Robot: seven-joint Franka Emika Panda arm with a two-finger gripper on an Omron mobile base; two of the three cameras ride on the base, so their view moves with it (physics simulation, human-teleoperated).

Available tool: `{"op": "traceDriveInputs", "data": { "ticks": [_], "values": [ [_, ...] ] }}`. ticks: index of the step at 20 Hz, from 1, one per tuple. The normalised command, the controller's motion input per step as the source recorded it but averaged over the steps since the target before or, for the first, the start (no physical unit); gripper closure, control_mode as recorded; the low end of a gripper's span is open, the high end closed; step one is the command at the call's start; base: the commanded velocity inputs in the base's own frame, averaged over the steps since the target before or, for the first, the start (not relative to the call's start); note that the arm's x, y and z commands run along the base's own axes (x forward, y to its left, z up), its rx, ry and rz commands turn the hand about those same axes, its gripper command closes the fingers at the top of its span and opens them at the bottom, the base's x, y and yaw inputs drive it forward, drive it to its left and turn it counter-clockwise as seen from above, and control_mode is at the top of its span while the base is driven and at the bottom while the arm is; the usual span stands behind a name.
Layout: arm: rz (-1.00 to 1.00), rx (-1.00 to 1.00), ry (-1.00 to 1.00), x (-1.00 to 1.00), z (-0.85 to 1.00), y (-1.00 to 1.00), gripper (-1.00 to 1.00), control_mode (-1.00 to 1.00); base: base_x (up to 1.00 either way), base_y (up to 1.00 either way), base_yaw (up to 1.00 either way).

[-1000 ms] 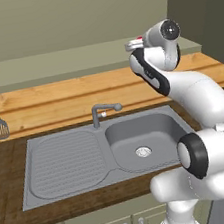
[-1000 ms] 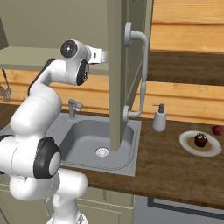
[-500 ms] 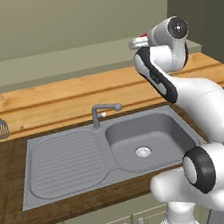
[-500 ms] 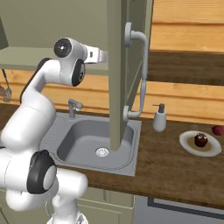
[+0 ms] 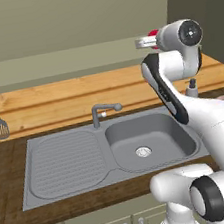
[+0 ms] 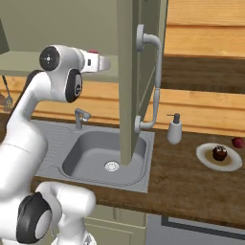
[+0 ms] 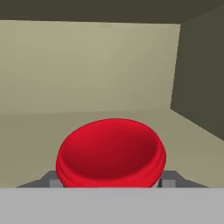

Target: From the different types of pastries on the counter, select a croissant and place it on the cutting board. Then retrieve a jar of jam from the cabinet and place it alongside the croissant on the cutting board.

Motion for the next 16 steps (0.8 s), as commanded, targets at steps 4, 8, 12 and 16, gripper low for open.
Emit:
{"op": "traceDriveInputs", "data": {
  "ticks": [4, 8, 12, 16],
  "values": [
    [-0.01, 0.00, -0.10, -0.88, 0.01, 0.01, 1.00, -1.00, 0.00, 0.00, 0.00],
    [0.00, 0.00, -0.11, -1.00, -0.04, 0.19, 1.00, -1.00, 0.00, 0.00, 0.00],
    [0.00, 0.00, -0.14, -1.00, -0.05, 0.25, 1.00, -1.00, 0.00, 0.00, 0.00],
    [0.00, 0.00, -0.09, -1.00, -0.16, 0.20, 1.00, -1.00, 0.00, 0.00, 0.00]
  ]
}}
